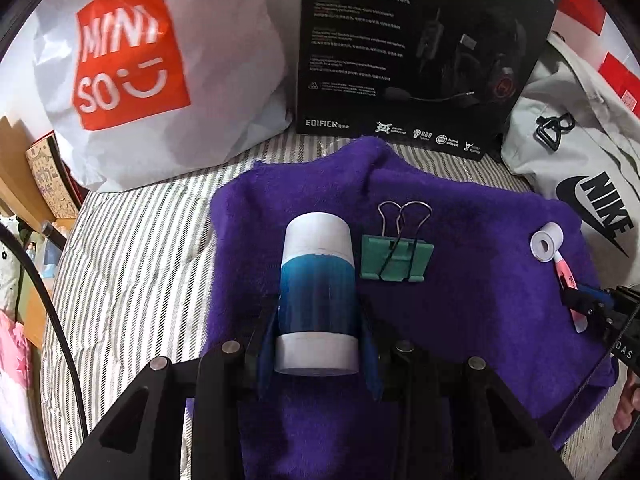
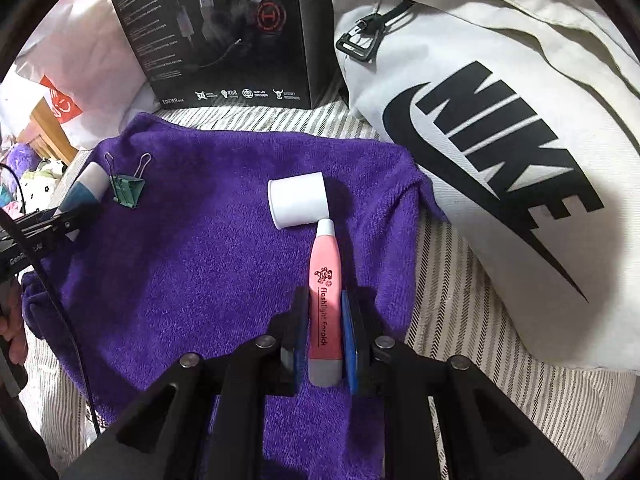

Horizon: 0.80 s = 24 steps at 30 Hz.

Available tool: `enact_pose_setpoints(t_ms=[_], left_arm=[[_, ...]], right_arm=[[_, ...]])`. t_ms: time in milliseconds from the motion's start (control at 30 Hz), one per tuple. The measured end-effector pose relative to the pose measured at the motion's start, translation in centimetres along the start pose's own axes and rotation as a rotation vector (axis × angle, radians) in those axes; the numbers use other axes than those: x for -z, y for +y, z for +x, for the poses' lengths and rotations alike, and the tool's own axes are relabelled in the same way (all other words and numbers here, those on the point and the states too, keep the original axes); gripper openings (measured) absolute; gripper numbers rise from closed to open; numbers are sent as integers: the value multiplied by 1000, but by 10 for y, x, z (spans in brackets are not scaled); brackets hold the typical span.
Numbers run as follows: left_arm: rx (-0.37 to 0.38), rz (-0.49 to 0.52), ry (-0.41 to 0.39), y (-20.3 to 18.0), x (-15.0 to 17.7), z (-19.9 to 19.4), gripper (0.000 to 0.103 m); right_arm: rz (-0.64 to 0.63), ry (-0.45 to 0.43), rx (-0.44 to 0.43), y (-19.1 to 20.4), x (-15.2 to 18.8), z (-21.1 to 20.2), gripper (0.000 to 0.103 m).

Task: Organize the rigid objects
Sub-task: 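Lower the cylinder and highlighter onto the purple towel and open both tools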

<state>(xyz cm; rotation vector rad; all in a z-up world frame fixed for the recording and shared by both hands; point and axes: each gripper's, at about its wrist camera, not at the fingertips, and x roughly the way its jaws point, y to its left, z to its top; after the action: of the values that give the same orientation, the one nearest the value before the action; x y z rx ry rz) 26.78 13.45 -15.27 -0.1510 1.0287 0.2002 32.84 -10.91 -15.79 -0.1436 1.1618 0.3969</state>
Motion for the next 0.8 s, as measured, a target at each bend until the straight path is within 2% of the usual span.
enact_pose_setpoints(t_ms=[333, 567, 733, 800], left_arm=[[-45, 41, 9, -14, 0, 12, 35], [-51, 36, 28, -16, -1, 12, 35], [-41, 31, 51, -15, 5, 9, 37], [-33, 29, 64, -14, 9, 6, 43]], right_arm=[[-18, -1, 4, 3, 0, 5, 17], [-34, 1, 5, 6, 0, 6, 18], [-40, 6, -44, 4, -1, 5, 25], [-22, 8, -93, 0, -1, 2, 35]])
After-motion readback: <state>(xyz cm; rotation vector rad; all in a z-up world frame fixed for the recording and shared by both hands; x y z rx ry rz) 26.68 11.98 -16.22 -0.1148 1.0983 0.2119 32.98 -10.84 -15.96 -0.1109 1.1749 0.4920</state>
